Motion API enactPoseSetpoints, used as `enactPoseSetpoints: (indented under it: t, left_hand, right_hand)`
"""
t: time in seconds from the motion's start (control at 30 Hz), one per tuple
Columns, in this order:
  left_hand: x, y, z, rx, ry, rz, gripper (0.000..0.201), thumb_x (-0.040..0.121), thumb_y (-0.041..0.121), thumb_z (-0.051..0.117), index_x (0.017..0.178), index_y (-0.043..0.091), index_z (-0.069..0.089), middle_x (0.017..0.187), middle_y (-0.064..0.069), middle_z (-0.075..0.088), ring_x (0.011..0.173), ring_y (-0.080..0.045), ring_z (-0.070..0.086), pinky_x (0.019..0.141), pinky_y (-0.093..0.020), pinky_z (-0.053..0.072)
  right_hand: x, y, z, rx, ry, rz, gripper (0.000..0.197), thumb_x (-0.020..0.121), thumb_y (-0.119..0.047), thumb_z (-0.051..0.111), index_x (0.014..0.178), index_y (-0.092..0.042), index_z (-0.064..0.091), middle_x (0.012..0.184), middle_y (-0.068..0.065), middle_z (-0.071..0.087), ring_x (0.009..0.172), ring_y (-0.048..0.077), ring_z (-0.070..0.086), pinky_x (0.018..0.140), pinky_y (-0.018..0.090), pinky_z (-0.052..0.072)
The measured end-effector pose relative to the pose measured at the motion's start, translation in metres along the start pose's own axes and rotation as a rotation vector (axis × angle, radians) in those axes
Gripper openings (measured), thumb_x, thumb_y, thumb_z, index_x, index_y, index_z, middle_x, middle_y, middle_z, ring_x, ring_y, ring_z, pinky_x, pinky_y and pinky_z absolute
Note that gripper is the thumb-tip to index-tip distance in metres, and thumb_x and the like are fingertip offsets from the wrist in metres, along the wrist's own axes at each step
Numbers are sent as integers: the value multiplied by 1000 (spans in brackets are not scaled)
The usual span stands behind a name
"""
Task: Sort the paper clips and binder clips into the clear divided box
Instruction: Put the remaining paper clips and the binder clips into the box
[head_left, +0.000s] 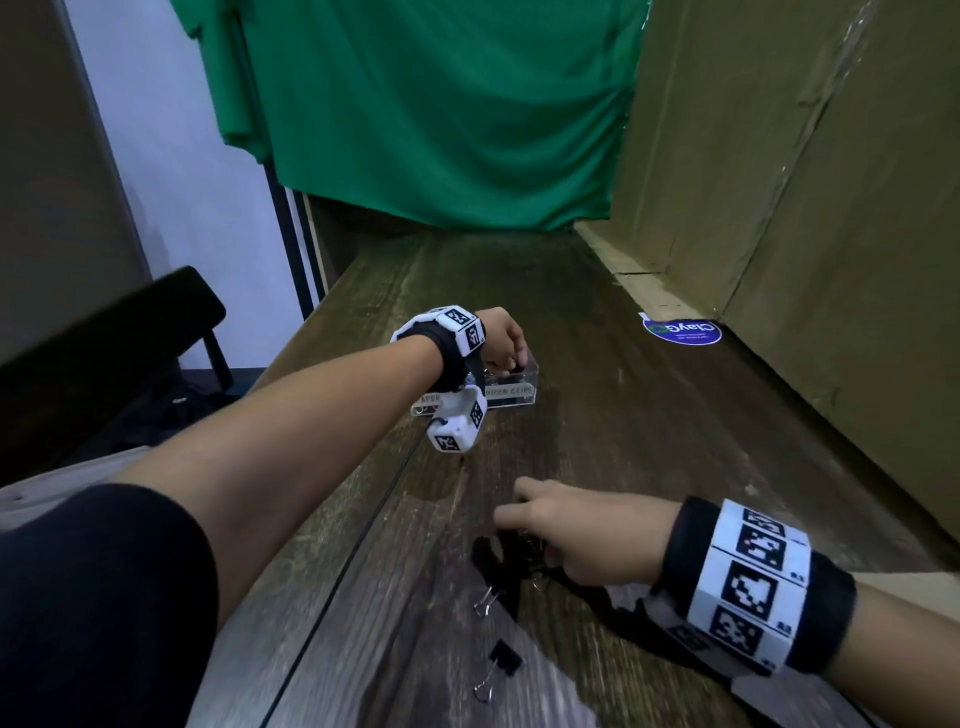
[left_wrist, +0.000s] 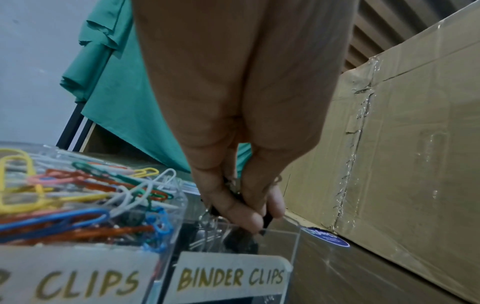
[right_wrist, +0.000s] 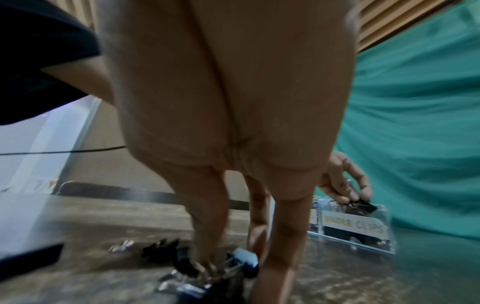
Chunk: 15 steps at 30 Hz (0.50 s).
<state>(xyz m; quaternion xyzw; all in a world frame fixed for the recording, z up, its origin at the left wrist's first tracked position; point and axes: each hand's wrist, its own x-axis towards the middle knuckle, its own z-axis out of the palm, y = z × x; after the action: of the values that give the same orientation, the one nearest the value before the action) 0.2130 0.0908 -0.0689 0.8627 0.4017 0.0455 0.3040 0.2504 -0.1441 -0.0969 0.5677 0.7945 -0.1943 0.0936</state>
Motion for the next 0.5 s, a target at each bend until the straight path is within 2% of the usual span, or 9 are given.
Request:
enactPoseSetpoints:
  t: [0.1, 0.17, 0.23, 0.3, 0.37, 0.43, 0.5]
  left_hand:
    - [0, -1, -5, -17, -46, 7, 28, 81, -6, 55, 67, 14, 68, 80, -11, 66, 74, -23, 63, 86, -42, 58]
    - [-2, -1, -10, -31, -56, 15, 29, 83, -8, 53, 69, 13, 68, 83, -10, 66, 78, -26, 62, 82, -41, 59]
    - [-2, -2, -14, -40, -36, 27, 27, 83, -9, 53, 74, 10, 69, 86, -10, 67, 76, -26, 61, 72, -34, 59]
    - [-2, -4, -15, 0, -14, 36, 26, 82, -10, 55, 79, 10, 71, 98, -12, 70, 76, -25, 63, 68, -30, 59]
    - [-4, -4, -16, 39, 16, 38, 27, 80, -11, 57, 85, 10, 73, 104, -11, 71, 78, -23, 66, 72, -33, 62]
    - [-10, -4, -20, 92, 69, 63, 26, 79, -10, 60, 89, 11, 72, 104, -10, 72, 82, -20, 67, 79, -39, 61]
    - [-22, 0, -24, 136, 135, 99, 26, 77, -9, 62, 89, 12, 72, 102, -9, 74, 82, -17, 67, 83, -40, 60]
  right_hand:
    - [5, -7, 5, -73, -26, -29, 35, 91, -9, 51, 124, -20, 45, 118, 8, 35, 109, 27, 39, 88, 48, 47]
    - [5, -8, 7, -83, -25, -35, 32, 94, -28, 53, 124, -21, 45, 119, 9, 35, 112, 27, 37, 91, 50, 46]
    - [5, -10, 9, -95, -25, -57, 37, 92, -37, 54, 125, -24, 43, 119, 10, 34, 110, 28, 36, 88, 51, 46]
    - [4, -13, 11, -146, -5, -96, 39, 92, -35, 54, 128, -29, 40, 117, 11, 34, 108, 29, 35, 77, 45, 46]
    - [4, -15, 15, -182, 34, -135, 37, 94, -27, 52, 129, -30, 40, 115, 11, 34, 105, 29, 35, 72, 42, 43]
    - [2, -14, 19, -183, 82, -172, 31, 95, -19, 51, 124, -27, 43, 113, 10, 36, 102, 29, 36, 75, 46, 47]
    - [0, -11, 18, -178, 99, -171, 28, 95, -13, 50, 120, -24, 48, 112, 9, 38, 102, 29, 39, 79, 50, 49]
